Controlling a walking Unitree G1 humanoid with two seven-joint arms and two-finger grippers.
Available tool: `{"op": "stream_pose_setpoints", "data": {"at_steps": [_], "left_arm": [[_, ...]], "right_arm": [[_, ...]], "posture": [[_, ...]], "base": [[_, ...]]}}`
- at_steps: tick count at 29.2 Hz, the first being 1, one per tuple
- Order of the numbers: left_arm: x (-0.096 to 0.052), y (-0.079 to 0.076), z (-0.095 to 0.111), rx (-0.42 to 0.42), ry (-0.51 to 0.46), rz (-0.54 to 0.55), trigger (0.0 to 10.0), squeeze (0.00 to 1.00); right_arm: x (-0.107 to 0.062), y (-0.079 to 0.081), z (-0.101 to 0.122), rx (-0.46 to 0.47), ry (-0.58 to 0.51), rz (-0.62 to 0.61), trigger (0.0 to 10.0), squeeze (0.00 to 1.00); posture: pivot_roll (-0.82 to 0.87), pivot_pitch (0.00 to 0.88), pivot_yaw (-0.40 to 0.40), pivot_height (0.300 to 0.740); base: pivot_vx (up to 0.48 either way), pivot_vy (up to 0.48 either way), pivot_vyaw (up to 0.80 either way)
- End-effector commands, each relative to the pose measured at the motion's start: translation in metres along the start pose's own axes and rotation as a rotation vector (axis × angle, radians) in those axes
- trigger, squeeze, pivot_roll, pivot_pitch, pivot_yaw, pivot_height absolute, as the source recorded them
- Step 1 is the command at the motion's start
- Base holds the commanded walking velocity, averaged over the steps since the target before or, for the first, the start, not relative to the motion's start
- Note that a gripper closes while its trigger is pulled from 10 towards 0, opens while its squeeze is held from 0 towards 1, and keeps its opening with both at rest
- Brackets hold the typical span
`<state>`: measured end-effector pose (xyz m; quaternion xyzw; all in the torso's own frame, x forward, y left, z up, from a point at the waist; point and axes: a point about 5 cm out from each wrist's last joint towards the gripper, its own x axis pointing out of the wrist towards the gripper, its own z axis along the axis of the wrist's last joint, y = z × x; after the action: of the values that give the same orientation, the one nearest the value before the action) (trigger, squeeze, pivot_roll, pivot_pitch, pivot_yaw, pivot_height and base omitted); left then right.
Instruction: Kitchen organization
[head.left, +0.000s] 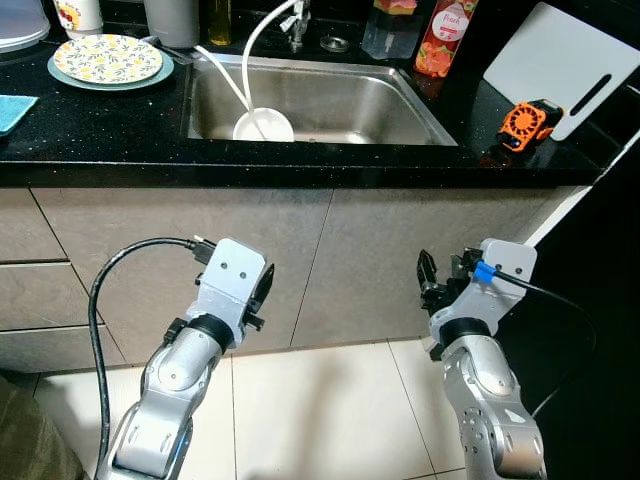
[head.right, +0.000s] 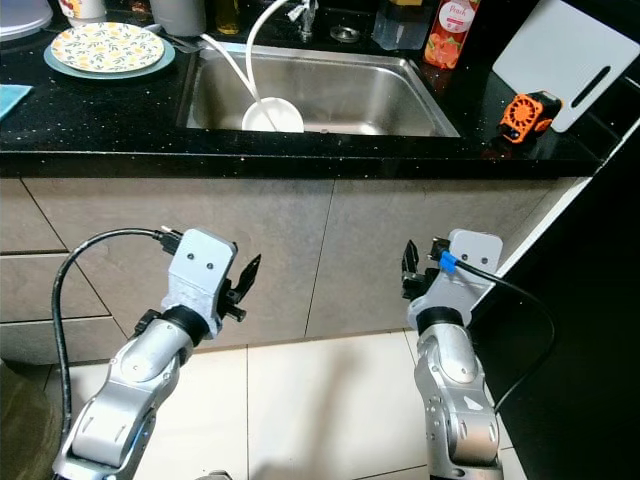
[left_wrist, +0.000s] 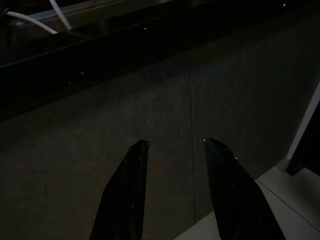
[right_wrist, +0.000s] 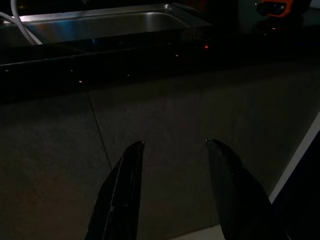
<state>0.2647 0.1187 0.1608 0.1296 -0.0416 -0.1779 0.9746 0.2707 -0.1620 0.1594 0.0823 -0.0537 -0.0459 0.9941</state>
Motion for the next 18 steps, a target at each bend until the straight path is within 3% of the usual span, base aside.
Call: {"op": "stream_pose_setpoints", "data": {"at_steps": [1, 18], "left_arm": [[-0.001, -0.004, -0.0031, -0.008, 0.016, -0.018, 10.0, 0.0], [-0.0015, -0.0034, -0.002, -0.002, 0.014, -0.02, 10.0, 0.0]], "right_arm": [[-0.0012, -0.0039, 0.0013, -0.011, -0.002, -0.013, 10.0, 0.0], [-0.0013, -0.0032, 0.0027, -0.007, -0.008, -0.016, 10.0, 0.0]], "posture": [[0.21, 0.079, -0.118, 0.74], [0.21, 0.09, -0.111, 0.74]], "base": [[0.0, 0.0, 0.0], [0.0, 0.0, 0.0]]}}
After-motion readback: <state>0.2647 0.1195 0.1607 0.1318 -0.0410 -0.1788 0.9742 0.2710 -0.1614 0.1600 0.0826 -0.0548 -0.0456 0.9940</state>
